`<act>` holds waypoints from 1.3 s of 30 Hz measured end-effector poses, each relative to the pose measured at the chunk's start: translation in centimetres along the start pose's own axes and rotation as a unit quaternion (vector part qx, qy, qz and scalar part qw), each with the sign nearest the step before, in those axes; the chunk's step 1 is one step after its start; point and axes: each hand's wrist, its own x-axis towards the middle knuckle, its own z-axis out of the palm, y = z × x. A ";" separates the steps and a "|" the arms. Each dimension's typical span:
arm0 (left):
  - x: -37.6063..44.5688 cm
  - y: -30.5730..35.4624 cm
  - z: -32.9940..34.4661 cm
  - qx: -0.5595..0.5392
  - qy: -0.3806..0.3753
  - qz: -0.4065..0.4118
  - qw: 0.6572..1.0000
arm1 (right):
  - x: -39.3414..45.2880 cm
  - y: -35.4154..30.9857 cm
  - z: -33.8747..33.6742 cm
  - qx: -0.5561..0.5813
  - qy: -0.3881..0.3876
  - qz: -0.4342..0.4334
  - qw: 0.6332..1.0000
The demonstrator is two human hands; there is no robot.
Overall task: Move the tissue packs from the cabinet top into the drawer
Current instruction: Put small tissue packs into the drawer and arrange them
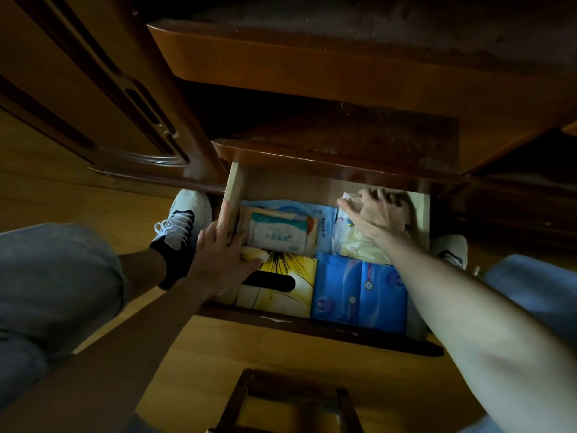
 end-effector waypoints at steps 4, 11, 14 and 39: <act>0.1 0.0 0.0 -0.009 -0.023 -0.011 1.000 | -1.1 -0.1 1.5 -0.009 -0.015 0.009 1.000; -0.3 0.5 -1.1 -0.019 -0.018 -0.001 1.000 | -1.1 -0.1 0.9 -0.018 -0.023 0.000 1.000; -0.3 0.3 -1.2 -0.015 -0.039 0.006 0.999 | -1.3 0.1 0.2 -0.012 -0.040 -0.011 0.999; -0.2 0.4 -0.9 -0.030 -0.054 -0.012 0.998 | -2.3 -0.4 -2.8 -0.040 -0.016 -0.118 0.992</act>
